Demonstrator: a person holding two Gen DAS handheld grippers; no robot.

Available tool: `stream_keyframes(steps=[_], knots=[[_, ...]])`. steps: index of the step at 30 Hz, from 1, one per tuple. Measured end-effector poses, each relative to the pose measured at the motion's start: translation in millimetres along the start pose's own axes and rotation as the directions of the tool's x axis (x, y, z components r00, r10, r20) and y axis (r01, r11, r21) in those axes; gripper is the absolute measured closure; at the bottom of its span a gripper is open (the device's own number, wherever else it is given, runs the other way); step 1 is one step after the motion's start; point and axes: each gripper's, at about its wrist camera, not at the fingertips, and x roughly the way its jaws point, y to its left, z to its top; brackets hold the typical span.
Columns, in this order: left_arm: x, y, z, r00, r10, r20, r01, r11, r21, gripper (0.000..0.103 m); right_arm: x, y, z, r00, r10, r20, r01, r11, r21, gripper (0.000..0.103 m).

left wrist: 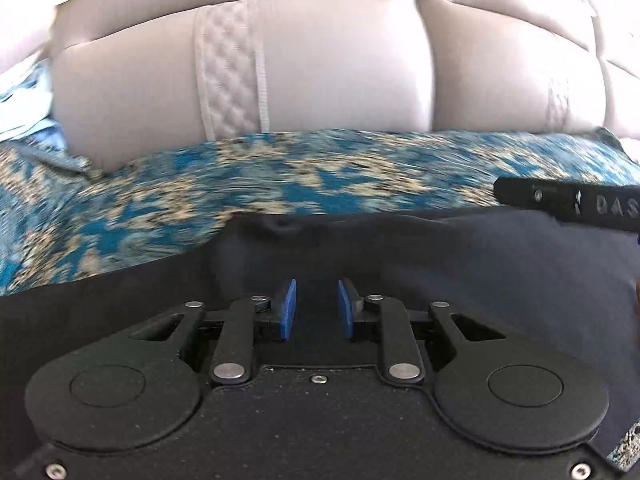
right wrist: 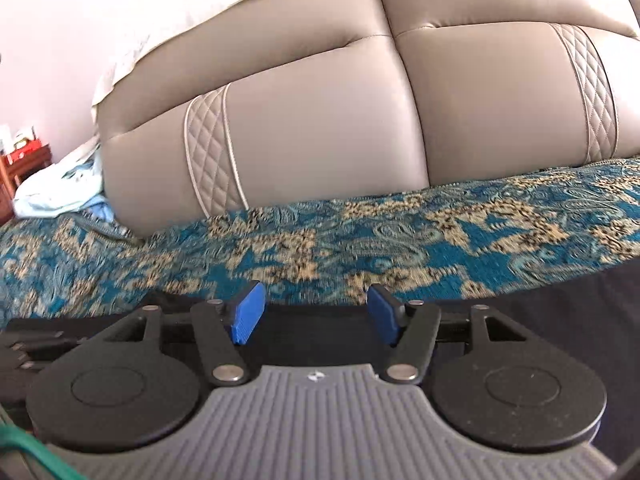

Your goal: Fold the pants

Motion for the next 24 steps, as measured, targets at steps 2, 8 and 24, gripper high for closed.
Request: stream_keyframes(steps=[2,8,24], knots=[[10.5,-6.9,3.4,1.000,-0.008,-0.008,0.008,1.000,-0.007,0.081,-7.8,-0.5,-5.6,1.000,-0.005,-0.006,0.004,0.999,-0.034,0.031],[36.6,1.1,17.8,0.998,0.055,0.011,-0.053,0.994,-0.096,0.079,-24.6,-36.4,-14.1,0.998,-0.008,-0.061,0.009,1.000,0.018,0.031],[65.0,0.4,30.2,0.986,0.166,0.030,-0.164,0.984,-0.068,0.078,-114.2,-263.2,0.3,0.877,-0.475,-0.081,0.470,0.807,0.357,0.031]])
